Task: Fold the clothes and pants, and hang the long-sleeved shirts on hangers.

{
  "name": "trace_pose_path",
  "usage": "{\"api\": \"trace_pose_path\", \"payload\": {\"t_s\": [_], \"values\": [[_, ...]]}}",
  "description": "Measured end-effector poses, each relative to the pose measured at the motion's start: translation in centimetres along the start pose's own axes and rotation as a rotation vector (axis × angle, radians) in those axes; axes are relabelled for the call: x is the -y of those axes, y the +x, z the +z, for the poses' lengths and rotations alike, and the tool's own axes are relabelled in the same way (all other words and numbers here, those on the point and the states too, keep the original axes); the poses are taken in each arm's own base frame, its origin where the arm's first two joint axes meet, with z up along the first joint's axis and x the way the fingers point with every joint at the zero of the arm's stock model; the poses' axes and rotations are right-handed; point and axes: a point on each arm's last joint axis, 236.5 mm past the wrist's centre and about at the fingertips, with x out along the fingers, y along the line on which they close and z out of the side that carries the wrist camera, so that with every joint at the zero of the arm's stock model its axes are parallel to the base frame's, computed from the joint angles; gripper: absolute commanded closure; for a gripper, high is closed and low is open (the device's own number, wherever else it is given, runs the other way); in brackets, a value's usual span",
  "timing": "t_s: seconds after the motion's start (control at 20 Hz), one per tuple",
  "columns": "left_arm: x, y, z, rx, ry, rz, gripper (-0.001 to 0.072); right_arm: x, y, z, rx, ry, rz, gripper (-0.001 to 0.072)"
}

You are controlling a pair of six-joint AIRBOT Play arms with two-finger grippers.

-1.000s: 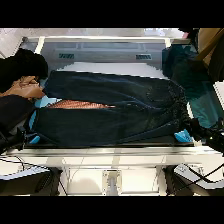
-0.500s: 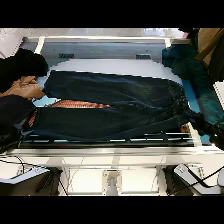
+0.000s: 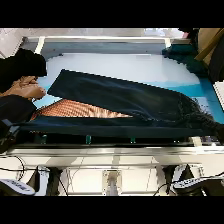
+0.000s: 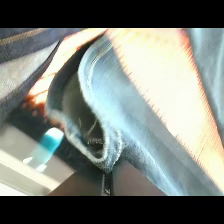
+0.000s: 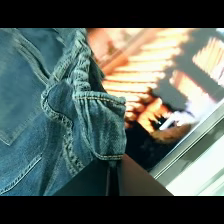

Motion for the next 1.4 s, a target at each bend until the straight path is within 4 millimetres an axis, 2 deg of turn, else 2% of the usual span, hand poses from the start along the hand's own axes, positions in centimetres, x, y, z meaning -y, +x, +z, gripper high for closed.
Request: {"api": "trace_pose_path", "payload": {"t_s": [0.1,0.2,0.3,0.35,0.45,0.6,0.75,0.95,1.15,1.4], "values": [[2.2,-2.0,2.7,0.091,0.052,-0.008,0.0700,-1.2,-1.8,1.8,0.037,-0.037,-0.003,0.0670],[4.9,-3.1,5.5,0.165,0.125,-0.018,0.0700,-2.8,-2.8,3.2,0.069,-0.072,0.013,0.0669],[7.9,-2.3,7.6,0.180,0.210,-0.037,0.0700,-4.3,-2.8,4.2,0.087,-0.096,0.035,0.0669],[9.0,-1.2,8.2,0.168,0.243,-0.029,0.0699,-5.1,-2.4,4.4,0.083,-0.103,0.052,0.0669],[11.2,2.2,9.9,0.143,0.303,-0.001,0.0699,-6.5,-1.0,4.7,0.061,-0.098,0.090,0.0669],[14.9,8.4,12.1,0.110,0.379,0.034,0.0699,-7.7,2.6,4.5,-0.014,-0.039,0.125,0.0669],[18.3,14.8,13.8,0.082,0.428,0.056,0.0699,-8.1,6.7,3.7,-0.095,0.013,0.136,0.0669],[21.8,21.3,16.4,0.100,0.454,0.060,0.0699,-7.7,11.7,3.6,-0.118,0.088,0.111,0.0669],[23.5,25.6,17.9,0.122,0.439,0.050,0.0699,-7.8,15.3,4.5,-0.074,0.145,0.097,0.0668],[24.9,29.1,18.3,0.161,0.434,0.023,0.0698,-7.8,17.3,6.4,0.009,0.221,0.098,0.0667]]}}
